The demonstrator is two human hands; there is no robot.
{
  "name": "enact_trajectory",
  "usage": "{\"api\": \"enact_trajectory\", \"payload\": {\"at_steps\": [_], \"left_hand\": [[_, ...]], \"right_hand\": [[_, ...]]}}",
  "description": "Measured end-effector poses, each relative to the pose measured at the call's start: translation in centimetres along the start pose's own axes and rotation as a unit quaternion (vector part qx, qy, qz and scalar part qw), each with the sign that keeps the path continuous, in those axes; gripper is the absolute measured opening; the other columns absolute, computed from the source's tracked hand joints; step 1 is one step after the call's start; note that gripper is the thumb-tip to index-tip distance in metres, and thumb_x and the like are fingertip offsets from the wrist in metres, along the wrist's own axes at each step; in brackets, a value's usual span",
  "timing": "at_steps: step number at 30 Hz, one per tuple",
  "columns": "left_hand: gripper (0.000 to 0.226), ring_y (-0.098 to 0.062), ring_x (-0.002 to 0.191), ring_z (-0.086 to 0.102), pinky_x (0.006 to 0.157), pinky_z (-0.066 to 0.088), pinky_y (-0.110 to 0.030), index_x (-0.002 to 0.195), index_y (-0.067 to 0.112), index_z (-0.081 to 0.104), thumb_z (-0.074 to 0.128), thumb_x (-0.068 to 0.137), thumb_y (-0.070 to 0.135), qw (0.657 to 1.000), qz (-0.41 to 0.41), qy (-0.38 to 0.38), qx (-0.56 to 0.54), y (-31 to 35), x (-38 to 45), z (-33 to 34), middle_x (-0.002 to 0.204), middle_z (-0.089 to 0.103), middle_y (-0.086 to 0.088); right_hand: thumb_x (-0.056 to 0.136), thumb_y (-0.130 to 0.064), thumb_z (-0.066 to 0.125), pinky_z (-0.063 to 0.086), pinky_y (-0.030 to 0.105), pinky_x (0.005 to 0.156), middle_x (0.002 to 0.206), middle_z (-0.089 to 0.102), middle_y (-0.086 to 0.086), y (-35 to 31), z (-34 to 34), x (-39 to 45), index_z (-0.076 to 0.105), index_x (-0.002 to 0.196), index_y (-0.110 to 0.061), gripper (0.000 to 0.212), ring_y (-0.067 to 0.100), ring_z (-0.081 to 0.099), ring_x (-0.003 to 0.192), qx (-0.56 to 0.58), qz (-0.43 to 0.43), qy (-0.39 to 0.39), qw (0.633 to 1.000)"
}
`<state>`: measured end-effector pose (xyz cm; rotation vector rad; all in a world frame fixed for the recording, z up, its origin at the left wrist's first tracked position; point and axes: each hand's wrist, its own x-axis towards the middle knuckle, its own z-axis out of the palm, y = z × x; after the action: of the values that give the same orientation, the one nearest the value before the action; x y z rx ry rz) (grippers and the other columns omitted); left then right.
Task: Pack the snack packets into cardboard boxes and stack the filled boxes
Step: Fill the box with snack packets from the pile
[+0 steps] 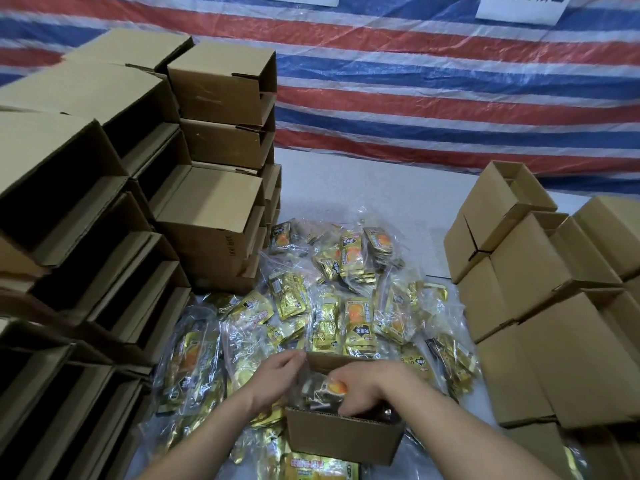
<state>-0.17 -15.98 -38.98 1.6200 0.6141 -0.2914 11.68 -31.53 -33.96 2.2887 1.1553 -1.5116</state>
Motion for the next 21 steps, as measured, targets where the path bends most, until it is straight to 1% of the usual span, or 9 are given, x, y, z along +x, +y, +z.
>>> {"api": "enact_trajectory", "payload": {"at_steps": [2,5,7,10,12,14,17,19,21], "left_hand": [[0.036,-0.007,0.061,0.057,0.059,0.046,-0.023,0.095,0.017,0.071,0.043,0.105,0.037,1.0,0.0,0.017,0.0,-0.1,0.1,0.5,0.065,0.063,0.009],[0.034,-0.014,0.062,0.054,0.06,0.041,-0.025,0.091,0.02,0.071,0.045,0.105,0.034,0.999,0.009,0.032,-0.008,-0.6,0.1,1.0,0.068,0.061,0.003],[0.032,-0.013,0.063,0.055,0.06,0.042,-0.025,0.089,0.022,0.071,0.046,0.105,0.035,0.999,0.015,0.027,-0.011,-0.8,-0.1,1.2,0.07,0.062,0.003],[0.031,-0.007,0.061,0.054,0.058,0.042,-0.023,0.086,0.025,0.07,0.047,0.104,0.037,0.997,0.056,0.033,0.048,-0.7,-0.3,1.6,0.07,0.063,0.009],[0.031,-0.01,0.068,0.058,0.065,0.047,-0.029,0.091,0.023,0.07,0.046,0.103,0.039,0.994,0.077,0.027,0.07,-0.8,-0.5,1.8,0.079,0.067,0.005],[0.032,-0.009,0.079,0.062,0.076,0.05,-0.029,0.095,0.022,0.071,0.046,0.103,0.041,0.992,0.088,0.026,0.084,-1.2,-0.7,1.9,0.089,0.07,0.002],[0.028,0.004,0.082,0.06,0.076,0.048,-0.018,0.098,0.028,0.071,0.047,0.103,0.042,0.99,0.094,0.042,0.094,-1.4,-0.9,2.1,0.092,0.069,0.011],[0.025,0.009,0.087,0.058,0.076,0.045,-0.015,0.098,0.033,0.07,0.047,0.102,0.043,0.99,0.094,0.05,0.097,-1.4,-1.0,2.2,0.095,0.068,0.016],[0.024,0.009,0.086,0.057,0.073,0.043,-0.013,0.096,0.035,0.068,0.047,0.102,0.044,0.987,0.104,0.042,0.115,-1.1,-1.1,2.4,0.094,0.067,0.016]], "right_hand": [[0.09,-0.026,0.063,0.051,0.042,0.092,0.131,0.058,0.01,-0.4,1.2,1.6,0.047,0.136,-0.014,0.05,0.032,0.06,0.112,-0.048,0.024,-0.004,0.999],[0.095,-0.014,0.058,0.049,0.041,0.091,0.131,0.059,0.016,-0.3,3.9,3.6,0.041,0.145,-0.011,0.053,0.035,0.059,0.115,-0.029,0.038,0.021,0.999],[0.095,-0.017,0.06,0.047,0.04,0.095,0.135,0.057,0.014,0.5,5.2,3.9,0.038,0.148,-0.016,0.057,0.034,0.057,0.119,0.025,0.045,0.011,0.999],[0.087,-0.028,0.069,0.047,0.033,0.095,0.137,0.057,0.005,1.2,5.8,2.9,0.036,0.15,-0.023,0.071,0.026,0.057,0.118,0.103,0.047,0.004,0.994],[0.082,-0.036,0.071,0.048,0.031,0.096,0.134,0.057,-0.002,1.5,5.2,1.6,0.038,0.149,-0.025,0.076,0.02,0.057,0.115,0.133,0.029,0.015,0.991],[0.083,-0.041,0.07,0.047,0.029,0.093,0.129,0.056,-0.006,1.7,4.3,0.0,0.044,0.145,-0.024,0.071,0.018,0.057,0.112,0.111,0.0,0.03,0.993],[0.092,-0.035,0.062,0.048,0.03,0.084,0.125,0.063,-0.001,2.0,3.8,-1.8,0.06,0.13,-0.023,0.04,0.02,0.06,0.101,0.042,0.008,0.051,0.998],[0.099,-0.025,0.052,0.051,0.033,0.086,0.128,0.063,0.007,1.8,4.2,-1.7,0.06,0.132,-0.015,0.036,0.026,0.063,0.105,-0.012,0.062,-0.006,0.998],[0.102,-0.025,0.045,0.05,0.039,0.097,0.134,0.059,0.014,1.6,5.1,-1.1,0.057,0.135,-0.006,0.04,0.033,0.061,0.116,-0.03,0.095,-0.057,0.993]]}}
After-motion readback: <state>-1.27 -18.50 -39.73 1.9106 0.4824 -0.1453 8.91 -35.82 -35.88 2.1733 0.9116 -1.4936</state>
